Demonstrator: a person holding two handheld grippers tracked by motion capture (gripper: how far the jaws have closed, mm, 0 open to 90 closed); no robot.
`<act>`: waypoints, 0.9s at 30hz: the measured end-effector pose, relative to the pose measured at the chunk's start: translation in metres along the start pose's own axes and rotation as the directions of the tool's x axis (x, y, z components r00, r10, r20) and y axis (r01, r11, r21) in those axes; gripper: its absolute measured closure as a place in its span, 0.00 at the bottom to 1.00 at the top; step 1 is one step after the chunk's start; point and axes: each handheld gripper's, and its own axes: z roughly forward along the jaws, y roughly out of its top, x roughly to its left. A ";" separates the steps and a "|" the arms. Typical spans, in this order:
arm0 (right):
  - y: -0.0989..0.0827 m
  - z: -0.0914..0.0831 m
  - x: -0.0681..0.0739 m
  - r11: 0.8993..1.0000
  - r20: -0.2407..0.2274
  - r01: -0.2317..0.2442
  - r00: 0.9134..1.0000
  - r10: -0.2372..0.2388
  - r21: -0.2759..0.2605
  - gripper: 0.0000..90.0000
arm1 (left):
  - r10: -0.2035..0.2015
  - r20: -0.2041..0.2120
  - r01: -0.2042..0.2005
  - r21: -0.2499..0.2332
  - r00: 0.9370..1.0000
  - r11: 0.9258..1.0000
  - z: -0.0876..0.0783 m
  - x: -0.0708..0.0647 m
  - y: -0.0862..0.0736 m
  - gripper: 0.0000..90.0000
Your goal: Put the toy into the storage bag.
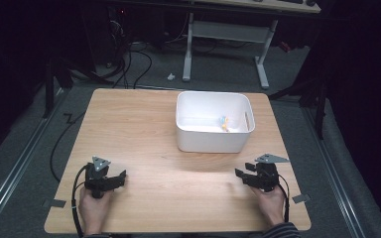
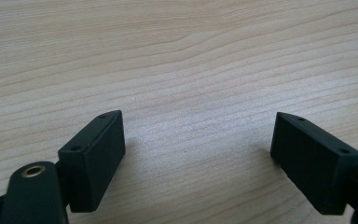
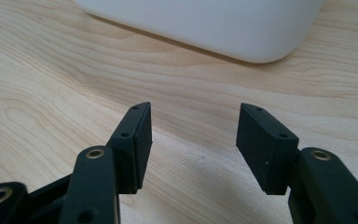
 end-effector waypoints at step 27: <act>-0.017 0.029 0.007 0.997 0.103 0.069 0.992 -0.071 0.021 0.47 | 0.000 0.000 0.000 0.000 1.000 1.000 0.000 0.000 0.000 0.20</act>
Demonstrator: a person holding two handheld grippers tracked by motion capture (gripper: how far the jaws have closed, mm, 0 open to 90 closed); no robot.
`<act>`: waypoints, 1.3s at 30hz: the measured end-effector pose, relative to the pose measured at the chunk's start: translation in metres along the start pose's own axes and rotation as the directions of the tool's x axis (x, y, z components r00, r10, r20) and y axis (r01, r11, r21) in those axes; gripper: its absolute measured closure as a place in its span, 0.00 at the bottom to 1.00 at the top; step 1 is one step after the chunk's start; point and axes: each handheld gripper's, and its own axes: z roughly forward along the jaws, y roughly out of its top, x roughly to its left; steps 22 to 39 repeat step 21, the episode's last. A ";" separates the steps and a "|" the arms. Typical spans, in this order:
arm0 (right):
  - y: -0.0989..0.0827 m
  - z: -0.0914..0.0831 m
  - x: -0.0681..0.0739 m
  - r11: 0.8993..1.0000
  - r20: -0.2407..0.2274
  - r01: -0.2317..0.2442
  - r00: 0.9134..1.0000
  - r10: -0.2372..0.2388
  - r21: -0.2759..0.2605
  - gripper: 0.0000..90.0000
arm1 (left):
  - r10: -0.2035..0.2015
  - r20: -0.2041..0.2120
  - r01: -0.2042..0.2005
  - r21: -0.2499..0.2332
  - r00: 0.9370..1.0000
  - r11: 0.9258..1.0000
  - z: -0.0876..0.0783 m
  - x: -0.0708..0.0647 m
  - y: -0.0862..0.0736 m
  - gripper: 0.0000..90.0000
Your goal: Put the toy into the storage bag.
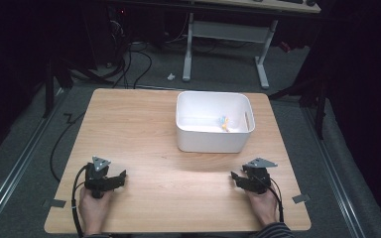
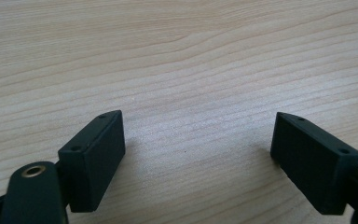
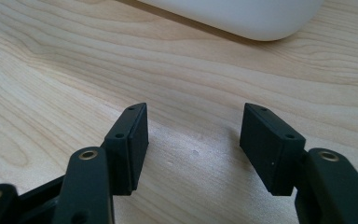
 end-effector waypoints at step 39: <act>0.000 0.003 0.002 1.000 0.008 0.017 1.000 -0.017 -0.013 0.39 | 0.000 0.000 0.000 0.000 1.000 1.000 0.000 0.000 0.000 0.20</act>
